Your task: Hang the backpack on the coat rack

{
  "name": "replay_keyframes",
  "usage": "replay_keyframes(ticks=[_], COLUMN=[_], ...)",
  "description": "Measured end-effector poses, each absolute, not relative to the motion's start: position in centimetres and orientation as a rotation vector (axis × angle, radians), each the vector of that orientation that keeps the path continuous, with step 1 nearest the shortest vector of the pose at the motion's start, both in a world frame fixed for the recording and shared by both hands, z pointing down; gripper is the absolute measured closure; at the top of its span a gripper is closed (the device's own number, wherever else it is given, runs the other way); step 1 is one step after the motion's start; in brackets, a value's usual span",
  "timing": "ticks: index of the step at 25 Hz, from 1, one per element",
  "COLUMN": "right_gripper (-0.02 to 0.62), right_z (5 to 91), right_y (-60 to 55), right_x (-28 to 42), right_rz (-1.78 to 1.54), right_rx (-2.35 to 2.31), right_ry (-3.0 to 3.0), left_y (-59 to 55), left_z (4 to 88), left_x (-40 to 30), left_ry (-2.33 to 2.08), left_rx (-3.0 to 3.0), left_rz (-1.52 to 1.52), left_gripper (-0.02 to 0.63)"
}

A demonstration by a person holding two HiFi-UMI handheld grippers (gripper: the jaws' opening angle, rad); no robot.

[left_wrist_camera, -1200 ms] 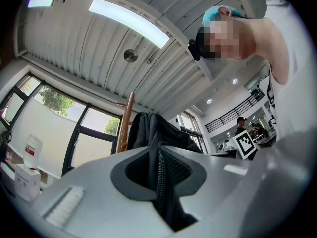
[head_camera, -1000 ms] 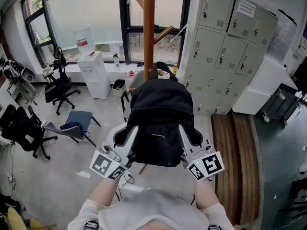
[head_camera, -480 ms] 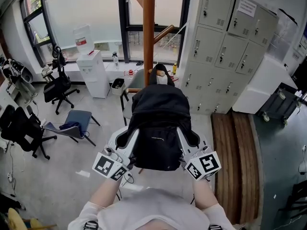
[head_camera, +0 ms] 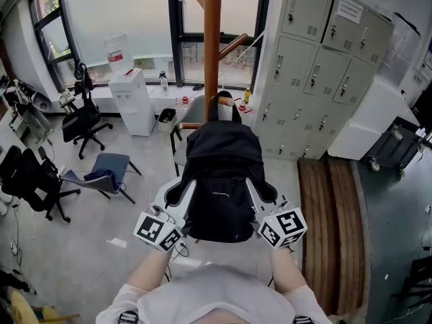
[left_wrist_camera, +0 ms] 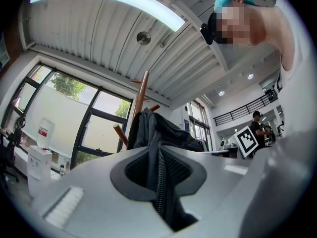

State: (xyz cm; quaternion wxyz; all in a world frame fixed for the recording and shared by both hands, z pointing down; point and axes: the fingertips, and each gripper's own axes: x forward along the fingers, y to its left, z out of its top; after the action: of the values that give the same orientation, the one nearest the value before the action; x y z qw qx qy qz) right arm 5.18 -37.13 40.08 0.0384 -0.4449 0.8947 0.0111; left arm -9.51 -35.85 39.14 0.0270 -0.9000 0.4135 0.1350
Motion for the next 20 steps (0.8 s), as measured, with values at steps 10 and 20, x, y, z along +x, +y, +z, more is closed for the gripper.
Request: replay_keyframes(ticks=[10,20], right_gripper=[0.541,0.428], right_z=[42.7,44.0], right_y=[-38.5,-40.0], right_x=[4.9,6.1], right_rz=[-0.071,-0.048], right_rx=[-1.405,-1.564], right_ry=[2.783,2.743], left_y=[-37.2,-38.5], left_z=[41.8,43.4], left_x=[-9.7,-10.6], left_ry=[1.348,1.457], left_rx=[-2.790,-2.726], left_rz=[0.314,0.236], left_gripper=[0.552,0.475])
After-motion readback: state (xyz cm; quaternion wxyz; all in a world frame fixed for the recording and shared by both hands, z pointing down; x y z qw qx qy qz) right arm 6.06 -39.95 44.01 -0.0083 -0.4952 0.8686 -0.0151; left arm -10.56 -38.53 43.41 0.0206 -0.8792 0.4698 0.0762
